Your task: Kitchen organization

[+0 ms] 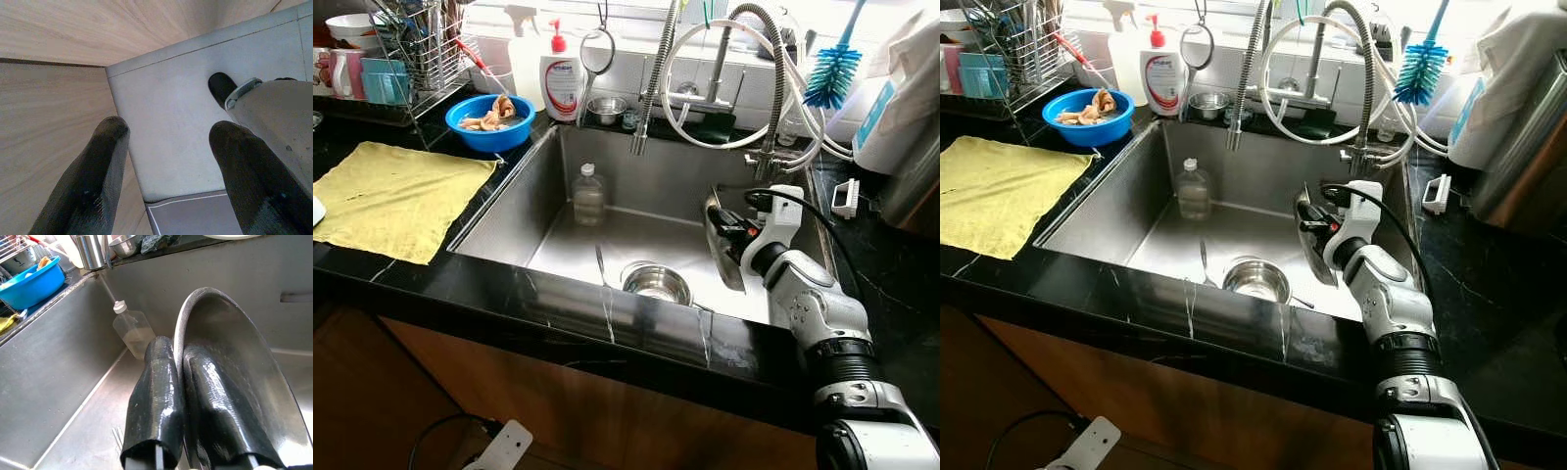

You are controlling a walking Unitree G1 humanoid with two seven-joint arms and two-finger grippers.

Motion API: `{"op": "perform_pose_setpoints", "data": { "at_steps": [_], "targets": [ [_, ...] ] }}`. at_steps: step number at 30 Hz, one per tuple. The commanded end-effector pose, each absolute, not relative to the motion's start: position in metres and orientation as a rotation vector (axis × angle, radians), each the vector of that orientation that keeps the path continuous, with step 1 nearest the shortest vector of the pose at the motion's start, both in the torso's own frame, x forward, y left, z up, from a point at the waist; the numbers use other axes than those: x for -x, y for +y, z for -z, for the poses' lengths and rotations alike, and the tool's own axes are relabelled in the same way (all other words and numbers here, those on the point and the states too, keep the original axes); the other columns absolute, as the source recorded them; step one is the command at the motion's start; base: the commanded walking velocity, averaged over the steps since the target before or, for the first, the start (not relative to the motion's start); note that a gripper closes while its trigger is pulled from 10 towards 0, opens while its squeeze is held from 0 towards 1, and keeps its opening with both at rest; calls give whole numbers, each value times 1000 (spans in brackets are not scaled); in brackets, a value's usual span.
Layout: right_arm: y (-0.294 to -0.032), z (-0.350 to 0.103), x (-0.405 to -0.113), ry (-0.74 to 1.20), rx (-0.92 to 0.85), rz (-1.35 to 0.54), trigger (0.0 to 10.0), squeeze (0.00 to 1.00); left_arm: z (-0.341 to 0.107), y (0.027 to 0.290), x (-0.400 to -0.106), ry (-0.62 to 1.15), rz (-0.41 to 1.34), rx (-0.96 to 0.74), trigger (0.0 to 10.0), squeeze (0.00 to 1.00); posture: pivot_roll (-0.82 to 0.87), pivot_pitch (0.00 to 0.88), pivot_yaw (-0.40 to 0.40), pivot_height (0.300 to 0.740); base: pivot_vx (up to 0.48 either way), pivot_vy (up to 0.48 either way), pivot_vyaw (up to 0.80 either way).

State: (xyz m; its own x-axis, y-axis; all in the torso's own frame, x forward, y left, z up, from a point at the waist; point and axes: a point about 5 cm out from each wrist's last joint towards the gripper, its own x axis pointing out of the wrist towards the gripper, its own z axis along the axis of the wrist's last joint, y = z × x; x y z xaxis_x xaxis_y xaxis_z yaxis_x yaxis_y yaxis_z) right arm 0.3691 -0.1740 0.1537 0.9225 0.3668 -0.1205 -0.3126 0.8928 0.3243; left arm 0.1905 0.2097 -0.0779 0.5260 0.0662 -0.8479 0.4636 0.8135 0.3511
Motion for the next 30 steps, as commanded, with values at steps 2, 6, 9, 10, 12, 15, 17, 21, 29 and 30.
{"op": "perform_pose_setpoints", "data": {
  "at_steps": [2,6,9,10,12,15,17,21,29,30],
  "targets": [
    [-179,-160,-371,151,-314,-340,10000,769,77,216,-191,1017,248,-610,10000,0,8,0,-40,740,0,0,0],
    [-180,-159,-371,157,-308,-330,10000,761,76,220,-190,1022,246,-616,10000,0,7,0,-40,740,0,0,0],
    [-178,-157,-370,158,-316,-335,10000,784,76,223,-188,1026,246,-618,10000,0,8,0,-39,740,0,0,0],
    [-177,-153,-368,168,-317,-334,10000,906,76,224,-187,1029,247,-620,10000,0,9,0,-38,740,0,0,0],
    [-177,-152,-368,172,-316,-334,10000,906,77,224,-187,1029,247,-621,10000,0,9,0,-38,740,0,0,0],
    [-176,-151,-367,175,-322,-333,10000,1000,77,226,-186,1032,249,-624,10000,0,5,0,-35,740,0,0,0],
    [-176,-150,-367,177,-318,-327,10000,1000,77,227,-185,1034,250,-626,10000,0,5,0,-35,740,0,0,0],
    [-180,-150,-366,173,-300,-303,10000,184,77,227,-185,1034,252,-629,10000,0,4,0,-35,740,0,0,0],
    [-203,-174,-358,39,-105,-107,10000,0,78,225,-183,1035,250,-622,10000,0,-2,0,-38,740,0,0,0],
    [-207,-177,-352,20,-60,-78,10000,0,79,224,-182,1036,251,-620,10000,0,-9,0,-37,740,0,0,0]
  ]
}}
